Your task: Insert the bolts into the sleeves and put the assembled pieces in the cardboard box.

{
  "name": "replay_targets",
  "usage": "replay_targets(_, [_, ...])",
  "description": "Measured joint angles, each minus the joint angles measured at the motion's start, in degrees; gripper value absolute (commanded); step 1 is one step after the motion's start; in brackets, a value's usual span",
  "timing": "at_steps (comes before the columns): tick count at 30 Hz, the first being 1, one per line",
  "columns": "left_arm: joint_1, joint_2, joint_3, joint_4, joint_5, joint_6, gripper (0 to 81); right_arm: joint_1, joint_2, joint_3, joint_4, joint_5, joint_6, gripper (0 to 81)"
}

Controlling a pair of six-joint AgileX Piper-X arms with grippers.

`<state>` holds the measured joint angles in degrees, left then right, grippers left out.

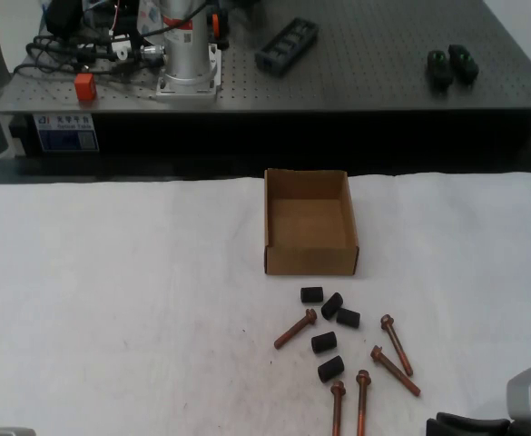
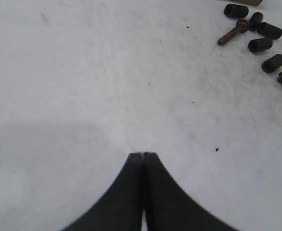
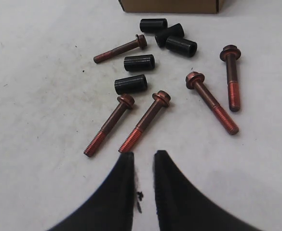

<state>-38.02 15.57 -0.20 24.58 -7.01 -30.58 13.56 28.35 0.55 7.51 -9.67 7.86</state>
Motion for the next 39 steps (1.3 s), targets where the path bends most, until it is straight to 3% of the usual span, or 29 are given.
replay_targets(3, [0.00,0.00,0.00,0.00,0.00,0.00,0.6,0.00,0.00,0.00,-1.06,-0.13,0.10,11.8])
replay_targets(7, [0.00,0.00,0.00,-0.75,0.00,0.00,2.2,0.00,0.00,0.11,-8.57,-0.96,6.58,11.8])
replay_targets(9, [0.00,0.00,0.00,-3.01,1.00,0.00,8.5,0.00,0.00,0.11,-13.60,-0.89,11.17,11.8])
replay_targets(11, [0.00,0.00,0.00,-7.75,3.13,1.00,20.3,0.00,0.33,-0.73,-15.71,0.07,14.66,11.8])
replay_targets(14, [0.00,0.00,0.06,-15.34,5.46,1.35,33.3,0.00,3.59,-7.89,-10.29,1.91,16.39,11.8])
replay_targets(17, [0.00,0.48,-0.70,-17.87,5.63,1.48,32.1,0.00,10.30,-16.31,-0.63,3.25,13.35,12.0])
replay_targets(18, [0.00,1.02,-1.21,-18.37,5.79,1.64,30.5,0.00,20.13,-24.94,9.72,5.50,8.26,13.4])
replay_targets(24, [0.00,10.95,-6.08,-19.44,6.07,9.87,27.6,0.00,38.88,-37.81,22.61,11.39,1.08,29.3])
replay_targets(29, [0.00,19.15,-12.36,-19.77,7.01,16.15,27.6,-0.09,53.18,-47.54,28.93,13.64,-3.58,29.3])
replay_targets(39, [0.00,25.99,-15.03,-16.61,10.16,16.95,27.6,-0.79,70.27,-60.36,35.80,16.25,-7.86,29.3])
